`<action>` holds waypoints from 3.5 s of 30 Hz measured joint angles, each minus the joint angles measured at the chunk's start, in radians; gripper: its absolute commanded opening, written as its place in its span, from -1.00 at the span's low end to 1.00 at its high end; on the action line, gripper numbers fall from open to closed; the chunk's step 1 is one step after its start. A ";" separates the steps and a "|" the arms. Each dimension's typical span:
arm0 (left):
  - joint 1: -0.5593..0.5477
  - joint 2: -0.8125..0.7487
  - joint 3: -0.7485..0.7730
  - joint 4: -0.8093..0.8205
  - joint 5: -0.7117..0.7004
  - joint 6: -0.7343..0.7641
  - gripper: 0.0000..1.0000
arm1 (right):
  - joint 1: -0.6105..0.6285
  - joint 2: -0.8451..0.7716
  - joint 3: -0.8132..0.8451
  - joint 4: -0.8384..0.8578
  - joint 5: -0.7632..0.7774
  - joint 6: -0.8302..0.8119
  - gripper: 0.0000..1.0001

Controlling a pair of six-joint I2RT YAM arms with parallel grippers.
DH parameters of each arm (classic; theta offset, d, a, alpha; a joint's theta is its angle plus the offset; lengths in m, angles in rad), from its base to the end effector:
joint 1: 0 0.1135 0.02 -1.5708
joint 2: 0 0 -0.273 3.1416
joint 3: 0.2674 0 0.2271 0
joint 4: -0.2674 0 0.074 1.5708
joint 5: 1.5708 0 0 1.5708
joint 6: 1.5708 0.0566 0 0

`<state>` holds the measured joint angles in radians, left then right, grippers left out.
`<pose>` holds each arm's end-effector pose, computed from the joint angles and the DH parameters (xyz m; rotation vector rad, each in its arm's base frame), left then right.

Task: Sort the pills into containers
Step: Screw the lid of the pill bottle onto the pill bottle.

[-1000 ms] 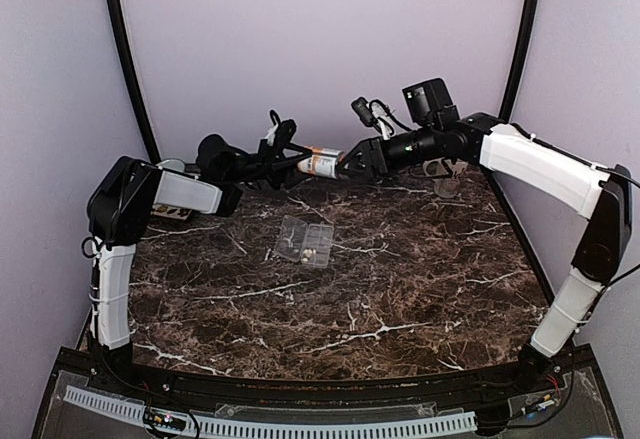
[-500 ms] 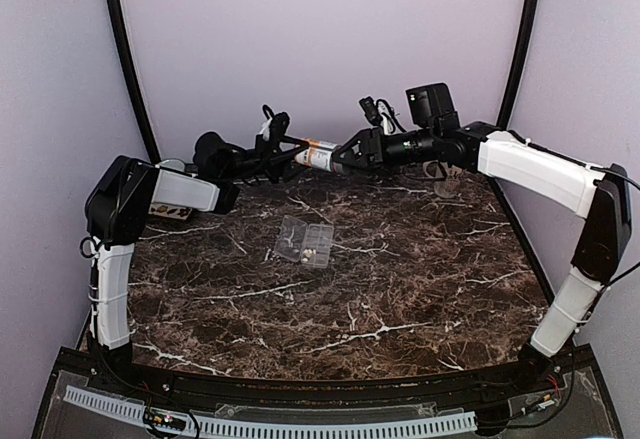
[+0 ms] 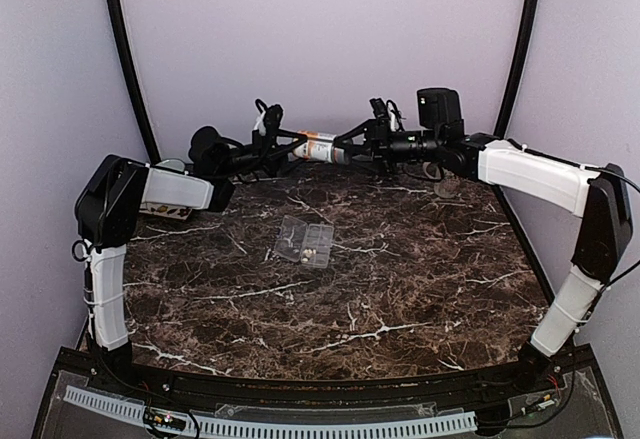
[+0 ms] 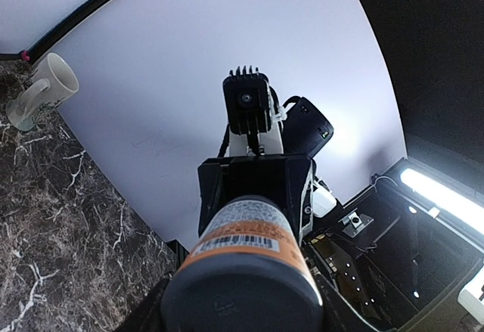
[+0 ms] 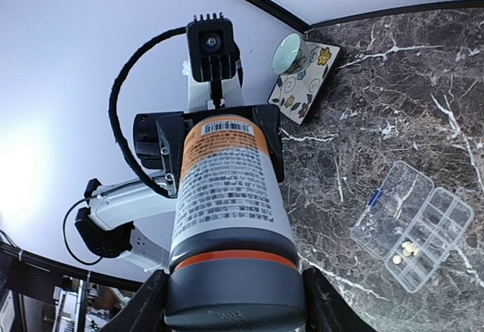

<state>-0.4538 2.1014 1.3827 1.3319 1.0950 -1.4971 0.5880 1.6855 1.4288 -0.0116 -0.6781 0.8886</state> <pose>0.3772 -0.2400 0.3074 0.5638 1.5747 -2.1002 0.3066 0.2471 0.3558 -0.2376 2.1070 1.5845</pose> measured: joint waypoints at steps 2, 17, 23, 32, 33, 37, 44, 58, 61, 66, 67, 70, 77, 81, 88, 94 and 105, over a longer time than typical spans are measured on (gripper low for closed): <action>-0.001 -0.008 -0.004 -0.013 -0.003 0.021 -1.00 | -0.004 0.000 -0.011 0.031 -0.012 0.053 -0.35; -0.006 -0.078 -0.009 -0.206 -0.011 0.241 -1.00 | -0.037 0.022 -0.117 0.320 -0.097 0.455 -0.35; -0.006 -0.087 -0.009 -0.258 -0.012 0.304 -1.00 | -0.045 0.045 -0.161 0.444 -0.115 0.611 -0.33; -0.006 -0.088 -0.009 -0.279 -0.016 0.336 -1.00 | -0.052 0.060 -0.175 0.502 -0.119 0.708 -0.04; -0.006 -0.088 -0.009 -0.278 -0.016 0.335 -1.00 | -0.052 0.060 -0.175 0.502 -0.119 0.710 0.00; -0.006 -0.088 -0.009 -0.268 -0.016 0.322 -1.00 | -0.053 0.060 -0.175 0.503 -0.119 0.709 0.12; -0.019 -0.082 -0.009 -0.225 -0.007 0.259 -1.00 | -0.051 0.057 -0.174 0.505 -0.110 0.687 0.22; -0.077 -0.074 -0.010 -0.108 0.050 0.161 -1.00 | -0.051 0.034 -0.174 0.395 -0.037 0.589 0.28; -0.071 -0.074 -0.013 -0.106 0.049 0.157 -1.00 | -0.057 0.010 -0.174 0.367 -0.021 0.558 0.29; -0.069 -0.074 -0.024 -0.105 0.049 0.150 -1.00 | -0.074 -0.022 -0.156 0.282 0.014 0.469 0.32; -0.066 -0.074 -0.027 -0.105 0.049 0.148 -1.00 | -0.078 -0.028 -0.149 0.256 0.024 0.444 0.33; -0.065 -0.074 -0.034 -0.105 0.048 0.142 -1.00 | -0.086 -0.042 -0.128 0.186 0.053 0.357 0.34; -0.060 -0.074 -0.037 -0.105 0.048 0.123 -1.00 | -0.088 -0.094 -0.093 0.004 0.157 0.082 0.39; -0.060 -0.073 -0.037 -0.105 0.048 0.114 -1.00 | -0.088 -0.157 -0.093 -0.060 0.208 -0.069 0.43; -0.055 -0.064 -0.037 -0.108 0.048 0.096 -1.00 | -0.086 -0.253 -0.093 -0.110 0.242 -0.285 0.47; -0.054 -0.034 -0.024 -0.107 0.049 0.059 -1.00 | -0.056 -0.318 -0.099 -0.174 0.286 -0.477 0.52; -0.052 0.001 0.007 -0.105 0.049 -0.007 -1.00 | 0.098 -0.378 -0.171 -0.259 0.436 -0.771 0.60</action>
<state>-0.5056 2.1025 1.3899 1.2266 1.1439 -1.5040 0.6857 1.3071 1.2579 -0.2710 -0.2424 0.1173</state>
